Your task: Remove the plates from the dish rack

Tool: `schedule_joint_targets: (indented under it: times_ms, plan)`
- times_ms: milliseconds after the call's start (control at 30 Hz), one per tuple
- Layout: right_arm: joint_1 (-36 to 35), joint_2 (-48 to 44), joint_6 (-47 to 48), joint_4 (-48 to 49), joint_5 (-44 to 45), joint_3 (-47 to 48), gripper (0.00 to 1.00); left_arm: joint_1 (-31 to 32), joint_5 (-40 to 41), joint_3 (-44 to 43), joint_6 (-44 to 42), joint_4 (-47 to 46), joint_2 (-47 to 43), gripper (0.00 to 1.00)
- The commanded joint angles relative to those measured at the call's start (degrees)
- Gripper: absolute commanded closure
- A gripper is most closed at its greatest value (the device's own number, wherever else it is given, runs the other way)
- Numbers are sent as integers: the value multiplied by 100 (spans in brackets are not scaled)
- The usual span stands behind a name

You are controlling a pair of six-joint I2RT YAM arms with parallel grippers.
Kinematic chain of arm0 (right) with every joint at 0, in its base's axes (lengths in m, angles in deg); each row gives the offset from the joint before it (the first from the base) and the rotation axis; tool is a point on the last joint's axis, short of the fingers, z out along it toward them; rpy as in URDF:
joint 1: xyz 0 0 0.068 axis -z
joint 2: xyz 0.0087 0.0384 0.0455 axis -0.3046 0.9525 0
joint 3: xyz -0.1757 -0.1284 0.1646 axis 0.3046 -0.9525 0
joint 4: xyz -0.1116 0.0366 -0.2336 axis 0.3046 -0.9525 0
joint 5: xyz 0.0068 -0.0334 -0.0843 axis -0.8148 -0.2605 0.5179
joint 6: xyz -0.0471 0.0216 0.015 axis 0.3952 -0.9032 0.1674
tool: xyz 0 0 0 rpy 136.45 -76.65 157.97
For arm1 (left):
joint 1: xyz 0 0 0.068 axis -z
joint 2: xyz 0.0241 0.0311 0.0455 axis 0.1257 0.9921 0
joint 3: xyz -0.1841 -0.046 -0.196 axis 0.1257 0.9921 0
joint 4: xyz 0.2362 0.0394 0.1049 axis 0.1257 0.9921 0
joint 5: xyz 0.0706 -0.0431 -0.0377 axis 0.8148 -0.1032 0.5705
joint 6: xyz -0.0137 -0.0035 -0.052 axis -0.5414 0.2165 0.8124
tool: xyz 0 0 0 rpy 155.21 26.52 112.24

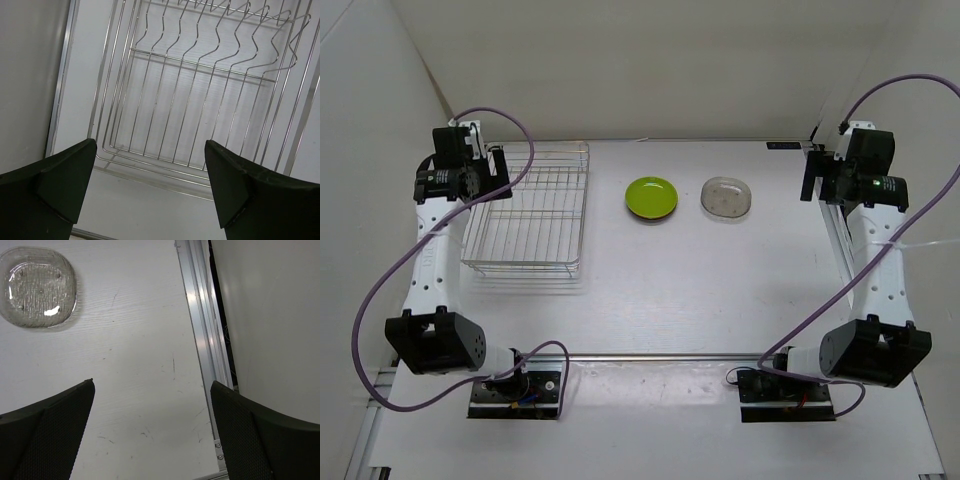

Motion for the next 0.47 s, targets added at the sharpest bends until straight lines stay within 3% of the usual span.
schedule_joint_targets:
  times_ms: [0, 433]
  plan:
    - [78, -129, 112, 238, -71, -94, 0, -61, -91, 144, -7, -243, -437, 0]
    - [131, -244, 50, 361, -89, -270, 0, -61, -91, 197, -7, -295, -490, 0]
